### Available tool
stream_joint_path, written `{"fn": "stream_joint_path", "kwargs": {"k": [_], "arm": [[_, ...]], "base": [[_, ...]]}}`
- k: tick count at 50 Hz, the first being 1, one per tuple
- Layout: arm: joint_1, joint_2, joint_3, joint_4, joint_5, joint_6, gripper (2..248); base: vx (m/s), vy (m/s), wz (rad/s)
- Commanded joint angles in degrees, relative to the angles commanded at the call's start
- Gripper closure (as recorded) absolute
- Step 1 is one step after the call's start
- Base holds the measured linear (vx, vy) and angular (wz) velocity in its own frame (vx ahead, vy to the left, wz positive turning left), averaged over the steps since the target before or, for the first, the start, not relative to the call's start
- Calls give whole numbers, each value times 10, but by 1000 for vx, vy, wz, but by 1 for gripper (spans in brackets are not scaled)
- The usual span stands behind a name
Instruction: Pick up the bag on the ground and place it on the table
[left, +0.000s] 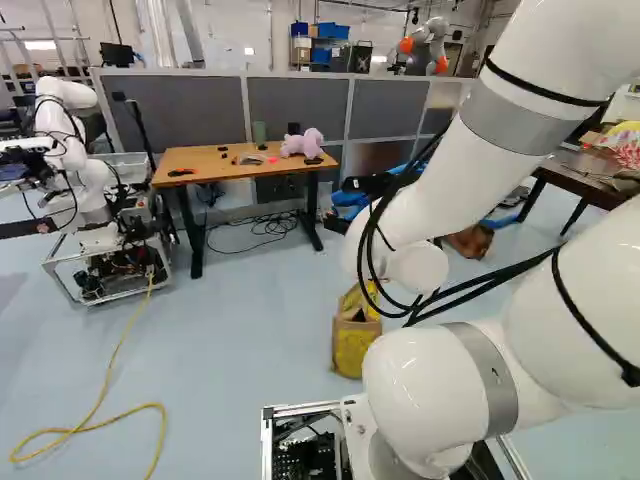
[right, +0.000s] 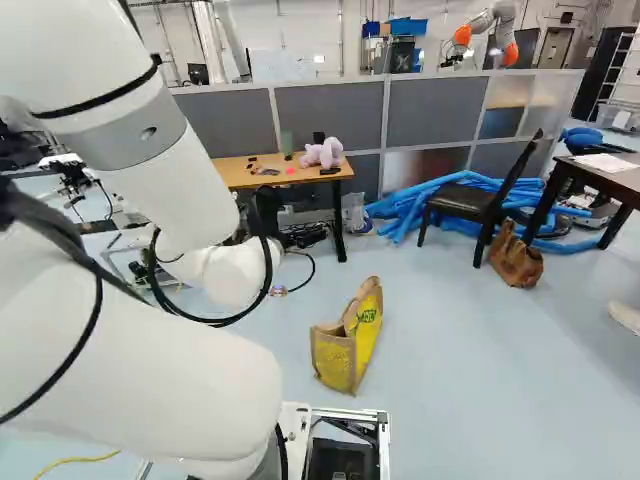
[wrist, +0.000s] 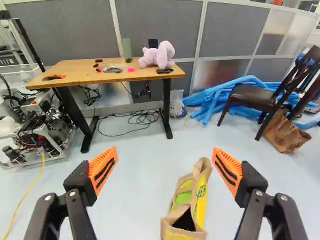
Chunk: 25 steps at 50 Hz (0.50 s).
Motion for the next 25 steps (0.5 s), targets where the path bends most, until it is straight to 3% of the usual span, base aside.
{"fn": "stream_joint_path", "kwargs": {"k": [10, 25], "arm": [[0, 0, 0, 0, 0, 0, 3], [0, 0, 0, 0, 0, 0, 3]], "base": [[132, -2, -11], [5, 1, 1]]}}
